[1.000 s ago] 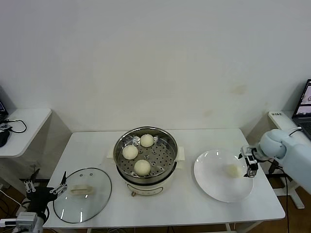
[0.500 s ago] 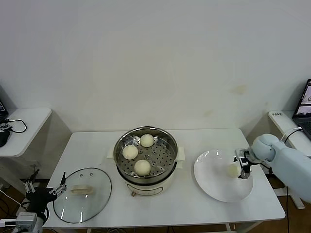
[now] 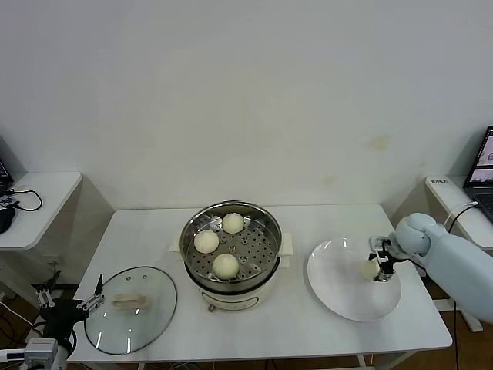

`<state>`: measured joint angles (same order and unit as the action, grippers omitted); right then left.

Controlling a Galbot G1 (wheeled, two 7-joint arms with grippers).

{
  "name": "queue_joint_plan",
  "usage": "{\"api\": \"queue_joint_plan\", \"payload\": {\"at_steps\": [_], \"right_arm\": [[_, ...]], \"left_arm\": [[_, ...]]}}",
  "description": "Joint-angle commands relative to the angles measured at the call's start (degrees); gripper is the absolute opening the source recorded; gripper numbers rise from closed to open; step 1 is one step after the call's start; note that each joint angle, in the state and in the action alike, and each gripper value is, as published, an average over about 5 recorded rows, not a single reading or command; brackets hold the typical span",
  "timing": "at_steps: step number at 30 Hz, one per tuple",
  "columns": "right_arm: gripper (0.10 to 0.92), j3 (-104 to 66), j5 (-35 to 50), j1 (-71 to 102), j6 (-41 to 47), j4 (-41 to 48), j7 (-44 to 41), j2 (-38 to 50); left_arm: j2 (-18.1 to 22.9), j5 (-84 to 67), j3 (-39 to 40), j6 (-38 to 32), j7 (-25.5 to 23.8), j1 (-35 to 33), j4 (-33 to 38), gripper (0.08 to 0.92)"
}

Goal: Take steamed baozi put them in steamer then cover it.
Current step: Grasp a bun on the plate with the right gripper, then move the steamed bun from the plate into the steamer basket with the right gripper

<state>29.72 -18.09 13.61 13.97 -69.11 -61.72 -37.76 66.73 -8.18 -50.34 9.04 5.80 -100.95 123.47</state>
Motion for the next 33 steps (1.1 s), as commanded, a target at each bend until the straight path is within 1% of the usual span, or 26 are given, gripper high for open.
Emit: {"api": "queue_joint_plan", "payload": {"at_steps": [1, 6, 11, 14, 19, 25, 33], "right_arm": [[0.640, 5.1, 3.8, -6.6, 1.3, -2.9, -1.3, 2.3], [0.642, 13.7, 9.7, -17.5, 3.3, -7.4, -1.9, 4.8], [0.645, 22.0, 16.9, -30.8, 5.7, -12.6, -2.1, 4.9], [0.645, 28.1, 22.4, -39.7, 7.5, -15.8, -1.7, 2.9], [0.651, 34.2, 30.7, -51.0, 11.6, -18.9, 0.1, -3.4], [0.653, 37.6, 38.8, -55.3, 16.9, -20.7, 3.9, -11.5], [0.661, 39.7, 47.6, -51.3, 24.9, -21.9, 11.5, -19.3]], "left_arm": [[-0.1, 0.0, 0.1, 0.0, 0.0, 0.1, 0.1, 0.823], [-0.3, 0.0, 0.3, 0.1, -0.1, 0.5, 0.3, 0.823], [-0.5, -0.1, 0.3, 0.0, -0.1, 0.5, 0.3, 0.823], [-0.7, -0.2, 0.2, 0.0, -0.2, 0.6, 0.3, 0.823], [-0.8, -0.2, 0.2, 0.0, -0.1, 0.5, 0.6, 0.823], [-0.6, -0.1, 0.2, -0.1, -0.1, 0.1, 0.8, 0.823], [-0.1, 0.0, 0.0, 0.0, -0.1, -0.2, 1.5, 0.823]]}}
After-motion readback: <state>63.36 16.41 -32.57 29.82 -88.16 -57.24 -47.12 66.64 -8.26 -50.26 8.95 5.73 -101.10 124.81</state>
